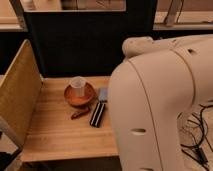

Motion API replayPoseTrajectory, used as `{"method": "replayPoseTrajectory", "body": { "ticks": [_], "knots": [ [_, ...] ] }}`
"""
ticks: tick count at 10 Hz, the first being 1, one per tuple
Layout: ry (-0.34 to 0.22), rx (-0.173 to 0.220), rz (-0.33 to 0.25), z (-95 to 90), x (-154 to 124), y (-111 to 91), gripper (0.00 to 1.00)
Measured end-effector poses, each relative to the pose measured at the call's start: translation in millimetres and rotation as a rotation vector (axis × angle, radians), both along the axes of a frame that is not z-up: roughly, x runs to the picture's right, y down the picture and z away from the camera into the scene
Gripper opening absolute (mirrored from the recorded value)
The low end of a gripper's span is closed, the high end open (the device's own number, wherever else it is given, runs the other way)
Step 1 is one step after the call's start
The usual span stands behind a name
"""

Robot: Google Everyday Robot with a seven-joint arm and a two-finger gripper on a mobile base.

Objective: Push the eraser across the table

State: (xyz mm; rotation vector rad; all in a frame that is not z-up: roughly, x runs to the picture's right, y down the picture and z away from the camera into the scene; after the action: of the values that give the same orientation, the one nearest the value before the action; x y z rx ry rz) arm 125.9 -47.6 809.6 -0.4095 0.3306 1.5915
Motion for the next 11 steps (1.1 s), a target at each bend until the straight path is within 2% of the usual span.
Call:
{"method": "replayPoseTrajectory", "body": {
  "ticks": [1, 2, 4, 6, 8, 11],
  "knots": [
    [0.002, 0.0, -0.004, -0.4, 1, 0, 0.05],
    [0.01, 0.004, -0.021, -2.6, 3, -4, 0.01],
    [0.013, 0.013, -0.086, -14.2, -4, -14, 0.0],
    [0.001, -0.004, -0.184, -26.0, -24, -8, 0.0],
    [-0.029, -0.046, -0.294, -35.8, -54, 15, 0.0],
    [-0.108, -0.116, -0.401, -40.7, -108, 55, 0.0]
  ]
}}
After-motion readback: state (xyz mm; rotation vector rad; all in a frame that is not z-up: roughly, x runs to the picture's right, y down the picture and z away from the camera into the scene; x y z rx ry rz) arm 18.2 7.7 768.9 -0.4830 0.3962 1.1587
